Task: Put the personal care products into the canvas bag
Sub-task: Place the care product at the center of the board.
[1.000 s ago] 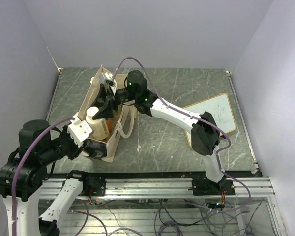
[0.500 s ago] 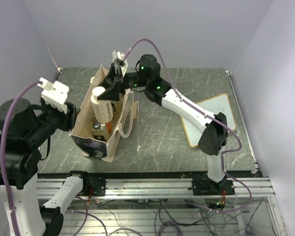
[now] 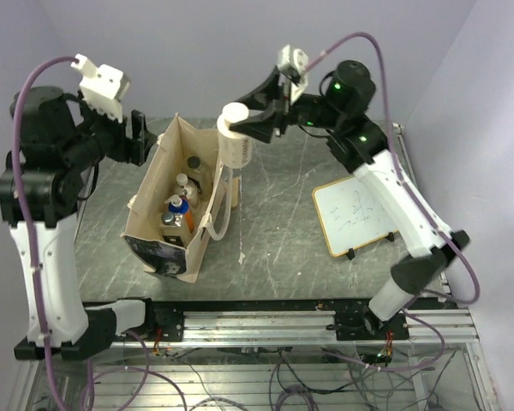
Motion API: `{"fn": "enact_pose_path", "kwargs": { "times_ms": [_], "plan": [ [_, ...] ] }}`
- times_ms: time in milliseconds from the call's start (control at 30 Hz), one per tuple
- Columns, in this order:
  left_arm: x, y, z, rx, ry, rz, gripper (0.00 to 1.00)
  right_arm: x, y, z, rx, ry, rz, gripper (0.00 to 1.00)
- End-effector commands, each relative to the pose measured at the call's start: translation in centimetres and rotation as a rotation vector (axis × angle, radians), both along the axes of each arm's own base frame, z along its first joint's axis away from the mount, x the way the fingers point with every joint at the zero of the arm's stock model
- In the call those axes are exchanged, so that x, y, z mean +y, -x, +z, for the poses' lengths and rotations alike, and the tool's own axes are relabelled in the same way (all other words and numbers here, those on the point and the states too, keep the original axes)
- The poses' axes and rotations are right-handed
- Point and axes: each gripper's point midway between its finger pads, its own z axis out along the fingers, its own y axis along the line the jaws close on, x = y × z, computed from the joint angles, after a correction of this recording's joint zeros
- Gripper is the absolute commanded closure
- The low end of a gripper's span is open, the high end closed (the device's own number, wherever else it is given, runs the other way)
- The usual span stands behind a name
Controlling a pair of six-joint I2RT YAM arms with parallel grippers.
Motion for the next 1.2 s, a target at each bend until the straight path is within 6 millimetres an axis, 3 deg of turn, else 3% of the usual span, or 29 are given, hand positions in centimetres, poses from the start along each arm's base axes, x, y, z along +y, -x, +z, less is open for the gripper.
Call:
{"fn": "enact_pose_path", "kwargs": {
  "times_ms": [0, 33, 200, 500, 700, 1000, 1167],
  "plan": [
    [-1.6, -2.2, 0.7, -0.009, 0.025, -0.105, 0.19, -3.4, 1.1, -0.6, -0.134, 0.036, -0.113, 1.00],
    [-1.8, -3.0, 0.2, 0.006, 0.016, -0.118, 0.17, -3.6, 1.0, -2.6, -0.119, 0.066, -0.127, 1.00],
    [-2.9, -5.5, -0.8, 0.029, -0.022, -0.149, 0.15, -4.7, 1.2, -8.9, -0.107, 0.112, -0.170, 1.00],
    [-5.5, -8.5, -1.9, 0.018, -0.008, -0.194, 0.15, -4.7, 1.3, -18.2, -0.138, 0.080, -0.181, 1.00],
    [-7.3, -8.9, -2.4, 0.015, -0.050, -0.245, 0.16, -4.6, 1.1, -22.7, -0.135, 0.033, -0.198, 1.00],
    [-11.5, -7.9, -3.8, 0.022, -0.100, -0.366, 0.15, -5.1, 1.8, -27.5, -0.181, 0.047, -0.238, 1.00],
    [-14.1, -6.9, -4.2, 0.014, -0.096, -0.450, 0.15, -5.5, 3.0, -29.7, -0.171, 0.087, -0.239, 0.88]
  ]
}}
